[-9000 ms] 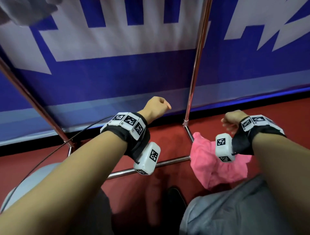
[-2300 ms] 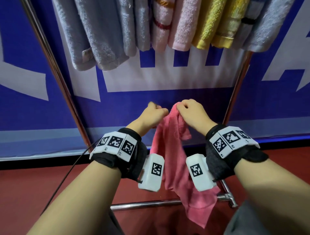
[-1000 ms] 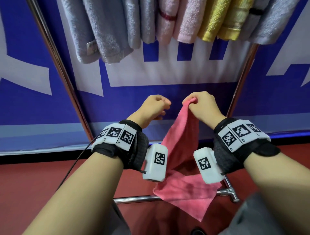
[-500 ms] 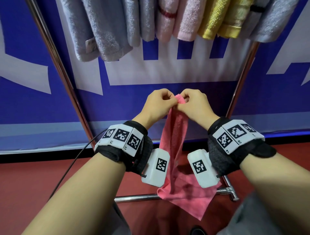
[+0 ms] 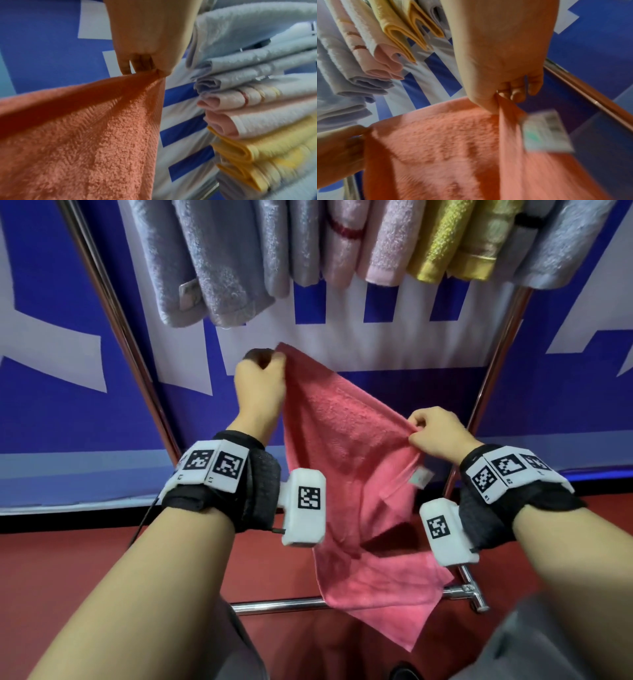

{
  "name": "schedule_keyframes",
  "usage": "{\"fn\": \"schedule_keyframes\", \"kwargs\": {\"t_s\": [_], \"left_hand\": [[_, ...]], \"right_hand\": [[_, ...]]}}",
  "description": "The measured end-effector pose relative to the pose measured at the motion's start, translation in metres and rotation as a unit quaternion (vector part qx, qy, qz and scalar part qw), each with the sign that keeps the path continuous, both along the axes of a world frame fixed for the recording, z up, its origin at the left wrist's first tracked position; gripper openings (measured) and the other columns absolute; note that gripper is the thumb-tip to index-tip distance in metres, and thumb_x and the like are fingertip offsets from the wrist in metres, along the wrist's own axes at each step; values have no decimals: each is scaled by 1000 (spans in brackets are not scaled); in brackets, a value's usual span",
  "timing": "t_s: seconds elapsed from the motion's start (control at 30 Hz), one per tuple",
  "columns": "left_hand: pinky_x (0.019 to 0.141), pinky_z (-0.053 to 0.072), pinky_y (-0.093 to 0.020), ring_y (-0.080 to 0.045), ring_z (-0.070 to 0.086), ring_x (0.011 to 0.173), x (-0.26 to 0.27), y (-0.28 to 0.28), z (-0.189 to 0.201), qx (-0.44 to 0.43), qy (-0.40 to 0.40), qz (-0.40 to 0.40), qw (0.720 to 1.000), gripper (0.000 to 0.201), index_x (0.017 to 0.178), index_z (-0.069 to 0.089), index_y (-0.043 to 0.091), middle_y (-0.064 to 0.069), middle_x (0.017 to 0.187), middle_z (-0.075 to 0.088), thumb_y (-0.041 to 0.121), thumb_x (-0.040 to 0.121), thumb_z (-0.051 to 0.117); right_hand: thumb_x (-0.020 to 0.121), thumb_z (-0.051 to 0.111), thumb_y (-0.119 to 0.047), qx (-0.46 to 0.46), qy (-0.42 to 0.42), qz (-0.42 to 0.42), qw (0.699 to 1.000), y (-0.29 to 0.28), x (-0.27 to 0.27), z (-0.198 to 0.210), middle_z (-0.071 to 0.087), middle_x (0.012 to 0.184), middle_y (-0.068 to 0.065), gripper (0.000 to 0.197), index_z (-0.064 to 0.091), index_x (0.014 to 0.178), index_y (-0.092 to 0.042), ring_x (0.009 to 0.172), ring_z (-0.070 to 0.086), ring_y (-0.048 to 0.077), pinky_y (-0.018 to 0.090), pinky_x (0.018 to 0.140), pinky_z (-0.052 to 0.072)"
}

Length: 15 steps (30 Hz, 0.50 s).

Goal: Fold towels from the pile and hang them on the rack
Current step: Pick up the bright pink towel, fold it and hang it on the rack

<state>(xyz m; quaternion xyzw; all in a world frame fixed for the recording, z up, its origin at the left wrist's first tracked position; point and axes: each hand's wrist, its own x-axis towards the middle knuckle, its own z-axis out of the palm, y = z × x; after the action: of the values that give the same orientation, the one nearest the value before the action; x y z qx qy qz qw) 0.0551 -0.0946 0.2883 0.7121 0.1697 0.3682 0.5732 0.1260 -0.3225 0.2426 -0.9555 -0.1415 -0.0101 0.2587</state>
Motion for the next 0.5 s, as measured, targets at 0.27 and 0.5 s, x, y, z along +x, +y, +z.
{"fn": "schedule_keyframes", "kwargs": {"t_s": [0.27, 0.5], "left_hand": [[50, 32, -23, -9, 39, 54, 3, 42, -8, -125, -4, 71, 990, 18, 76, 52, 12, 4, 61, 44, 18, 93, 50], [37, 27, -17, -13, 34, 49, 4, 48, -13, -130, 10, 65, 989, 30, 62, 44, 14, -2, 57, 39, 8, 91, 45]], "right_hand": [[77, 54, 0, 56, -31, -98, 993, -42, 12, -1, 62, 76, 13, 22, 70, 79, -15, 83, 58, 26, 25, 67, 38], [80, 48, 6, 372, 22, -101, 923, -44, 6, 17, 51, 34, -14, 26, 60, 66, -11, 33, 45, -4, 9, 38, 34]]}}
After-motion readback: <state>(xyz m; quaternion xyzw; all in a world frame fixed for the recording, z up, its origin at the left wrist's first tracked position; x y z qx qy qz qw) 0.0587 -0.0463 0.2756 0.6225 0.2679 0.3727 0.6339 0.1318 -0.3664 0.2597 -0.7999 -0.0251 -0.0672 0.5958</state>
